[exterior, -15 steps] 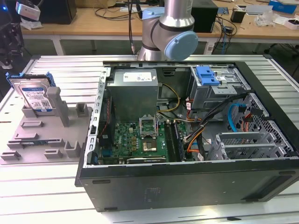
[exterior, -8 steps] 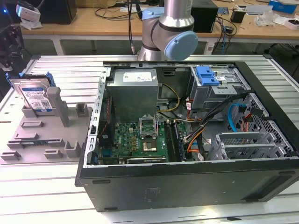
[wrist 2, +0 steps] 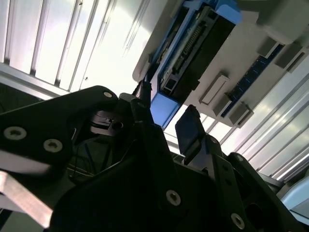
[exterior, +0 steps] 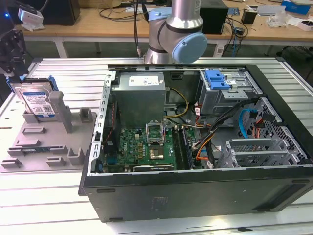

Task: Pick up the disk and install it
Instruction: 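Pick up the disk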

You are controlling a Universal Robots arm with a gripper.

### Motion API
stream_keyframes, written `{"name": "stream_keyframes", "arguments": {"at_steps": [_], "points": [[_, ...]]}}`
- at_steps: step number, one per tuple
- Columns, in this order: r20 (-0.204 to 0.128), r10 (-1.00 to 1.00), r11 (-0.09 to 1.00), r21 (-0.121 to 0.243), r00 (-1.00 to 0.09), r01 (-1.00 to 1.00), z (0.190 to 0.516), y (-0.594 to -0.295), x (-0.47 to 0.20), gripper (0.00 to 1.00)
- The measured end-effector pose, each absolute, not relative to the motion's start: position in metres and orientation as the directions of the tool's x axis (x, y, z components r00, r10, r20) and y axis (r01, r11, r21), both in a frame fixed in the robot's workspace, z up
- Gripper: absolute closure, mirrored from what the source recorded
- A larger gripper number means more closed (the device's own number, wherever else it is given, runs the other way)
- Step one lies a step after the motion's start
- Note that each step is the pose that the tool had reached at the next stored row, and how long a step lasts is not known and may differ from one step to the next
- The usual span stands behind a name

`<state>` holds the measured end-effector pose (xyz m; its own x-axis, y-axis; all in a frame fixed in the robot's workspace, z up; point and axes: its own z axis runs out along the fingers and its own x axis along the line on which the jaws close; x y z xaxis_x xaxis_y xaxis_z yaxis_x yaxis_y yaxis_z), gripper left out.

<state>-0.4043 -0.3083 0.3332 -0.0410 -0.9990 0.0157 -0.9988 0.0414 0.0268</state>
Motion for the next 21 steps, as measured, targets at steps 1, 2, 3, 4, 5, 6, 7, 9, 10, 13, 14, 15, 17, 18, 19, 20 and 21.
{"name": "stream_keyframes", "arguments": {"at_steps": [1,2,3,4,5,6,7,9,10,13,14,15,17,18,19,20,21], "points": [[0.016,-0.999,0.041,0.027,-0.041,-0.999,0.332,-0.308,-0.404,0.52],[0.016,-0.999,0.041,0.027,-0.041,-0.999,0.331,-0.308,-0.404,0.52],[0.016,-0.999,0.041,0.027,-0.041,-0.999,0.330,-0.308,-0.405,0.52],[0.016,-0.999,0.041,0.027,-0.041,-0.999,0.329,-0.308,-0.405,0.52],[0.016,-0.999,0.041,0.027,-0.041,-0.999,0.328,-0.308,-0.405,0.52],[0.016,-0.999,0.041,0.027,-0.041,-0.999,0.327,-0.308,-0.405,0.52],[0.016,-0.999,0.041,0.027,-0.041,-0.999,0.327,-0.308,-0.405,0.52],[0.016,-0.999,0.041,0.027,-0.041,-0.999,0.326,-0.308,-0.406,0.52],[0.016,-0.999,0.041,0.027,-0.041,-0.999,0.325,-0.308,-0.406,0.52],[0.016,-0.999,0.041,0.027,-0.041,-0.999,0.323,-0.308,-0.406,0.52],[0.016,-0.999,0.041,0.027,-0.041,-0.999,0.322,-0.308,-0.406,0.52],[0.016,-0.999,0.041,0.027,-0.041,-0.999,0.321,-0.308,-0.406,0.52],[0.016,-0.999,0.041,0.027,-0.041,-0.999,0.320,-0.308,-0.406,0.52],[0.016,-0.999,0.041,0.027,-0.041,-0.999,0.320,-0.308,-0.406,0.52],[0.016,-0.999,0.042,0.027,-0.041,-0.999,0.319,-0.308,-0.406,0.52],[0.016,-0.999,0.042,0.027,-0.041,-0.999,0.318,-0.308,-0.406,0.52],[0.016,-0.999,0.042,0.027,-0.041,-0.999,0.318,-0.309,-0.406,0.52]]}}
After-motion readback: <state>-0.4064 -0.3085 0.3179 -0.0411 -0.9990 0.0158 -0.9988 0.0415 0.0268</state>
